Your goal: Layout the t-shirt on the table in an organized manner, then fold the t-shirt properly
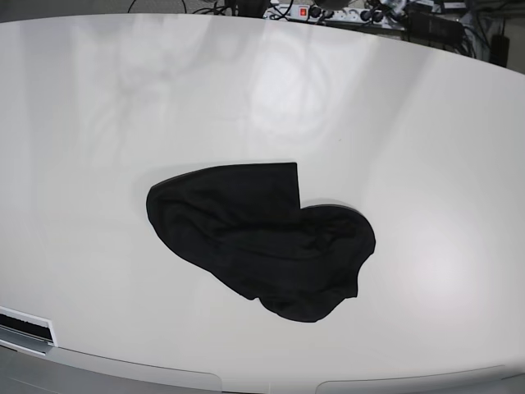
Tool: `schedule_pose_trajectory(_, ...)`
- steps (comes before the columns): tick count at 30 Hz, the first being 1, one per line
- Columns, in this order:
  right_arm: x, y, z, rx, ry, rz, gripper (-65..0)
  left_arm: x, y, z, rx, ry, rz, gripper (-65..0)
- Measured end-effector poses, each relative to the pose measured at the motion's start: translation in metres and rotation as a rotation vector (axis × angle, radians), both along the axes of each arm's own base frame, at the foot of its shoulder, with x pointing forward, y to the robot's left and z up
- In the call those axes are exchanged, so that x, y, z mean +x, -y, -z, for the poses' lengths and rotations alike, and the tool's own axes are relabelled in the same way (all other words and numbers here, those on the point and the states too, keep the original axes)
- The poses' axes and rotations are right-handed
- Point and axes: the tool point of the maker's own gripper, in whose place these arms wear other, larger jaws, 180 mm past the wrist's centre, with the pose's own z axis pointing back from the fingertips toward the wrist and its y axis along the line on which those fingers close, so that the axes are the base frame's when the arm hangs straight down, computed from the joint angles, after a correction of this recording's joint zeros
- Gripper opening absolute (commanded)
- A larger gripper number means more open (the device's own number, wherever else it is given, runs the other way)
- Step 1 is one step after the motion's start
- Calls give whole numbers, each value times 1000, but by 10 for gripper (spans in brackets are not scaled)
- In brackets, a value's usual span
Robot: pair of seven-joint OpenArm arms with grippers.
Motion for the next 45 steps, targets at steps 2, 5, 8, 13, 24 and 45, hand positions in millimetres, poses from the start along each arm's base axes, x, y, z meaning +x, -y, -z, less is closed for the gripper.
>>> schedule_pose_trajectory(2, 17, -2, -23, 7, 61, -1, -650, 31, -8, -25, 11, 99, -8, -650)
schedule_pose_trajectory(5, 57, -5, -55, 11, 207, -15, -650, 79, -10, -61, -2, 259, -30, -650)
schedule_pose_trajectory(8, 94, -5, -81, -14, 356, -32, -650, 113, -9, -88, -11, 375, -38, -650)
schedule_pose_trajectory(13, 160, -4, -114, -47, 611, -59, -650, 170, -3, -115, -29, 544, -37, -650)
schedule_pose_trajectory(24, 273, -41, -176, 122, 1035, -150, -650, 231, -6, -140, -28, 712, -44, -650)
schedule_pose_trajectory(45, 438, -22, -112, 83, 1000, -98, -650, 286, -6, -177, -37, 883, -43, -650)
